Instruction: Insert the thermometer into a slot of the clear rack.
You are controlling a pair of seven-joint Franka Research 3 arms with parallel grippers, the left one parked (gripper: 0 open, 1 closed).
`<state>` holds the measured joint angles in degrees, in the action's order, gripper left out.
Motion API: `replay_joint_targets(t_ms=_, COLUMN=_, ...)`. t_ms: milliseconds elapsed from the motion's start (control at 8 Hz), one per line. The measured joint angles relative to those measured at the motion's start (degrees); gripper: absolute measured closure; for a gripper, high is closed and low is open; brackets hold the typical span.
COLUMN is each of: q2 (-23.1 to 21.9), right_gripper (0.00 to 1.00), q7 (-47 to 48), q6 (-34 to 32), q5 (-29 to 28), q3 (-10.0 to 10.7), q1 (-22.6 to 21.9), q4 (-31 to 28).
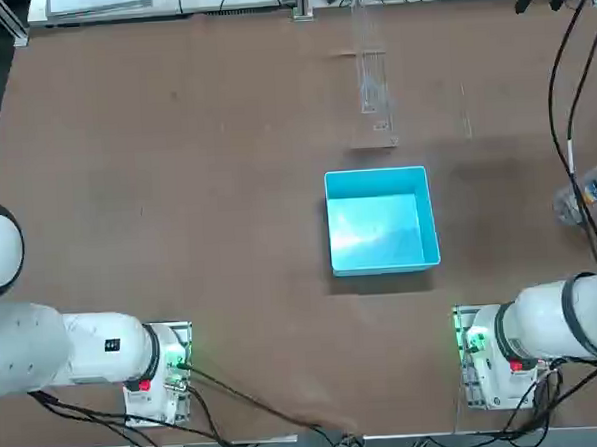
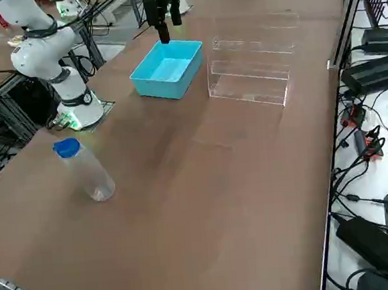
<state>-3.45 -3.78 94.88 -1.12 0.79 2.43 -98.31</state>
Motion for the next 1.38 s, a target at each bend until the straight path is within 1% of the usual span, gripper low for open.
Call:
replay_joint_targets(t_ms=125, q2=0.00, right_gripper=0.00, q7=0.01, q6=-0.04, q5=0.00, q3=-0.01, q1=0.00, q4=0.00)
replay_joint_targets(t_ms=375, q2=0.00, right_gripper=0.00, q7=2.89, q6=-0.04, q5=-0.06, q3=-0.12, q1=-0.07, q4=0.28)
replay_joint_targets(t_ms=625, q2=0.35, right_gripper=0.00, q7=5.18, q6=-0.09, q5=-0.06, q3=-0.65, q1=-0.23, q4=0.32)
replay_joint_targets(t_ms=875, q2=2.58, right_gripper=0.00, q7=3.19, q6=0.41, q5=-0.03, q3=-0.60, q1=-0.08, q4=-0.37)
replay_joint_targets(t_ms=1000, q2=4.37, right_gripper=0.00, q7=0.40, q6=2.23, q5=-0.03, q3=-0.40, q1=0.38, q4=-1.25)
replay_joint_targets(t_ms=1125, q2=6.16, right_gripper=0.00, q7=-2.20, q6=6.04, q5=-0.04, q3=-0.23, q1=1.38, q4=-3.31)
replay_joint_targets(t_ms=1375, q2=9.30, right_gripper=0.00, q7=-4.11, q6=16.53, q5=-0.06, q3=-0.04, q1=2.62, q4=-10.06)
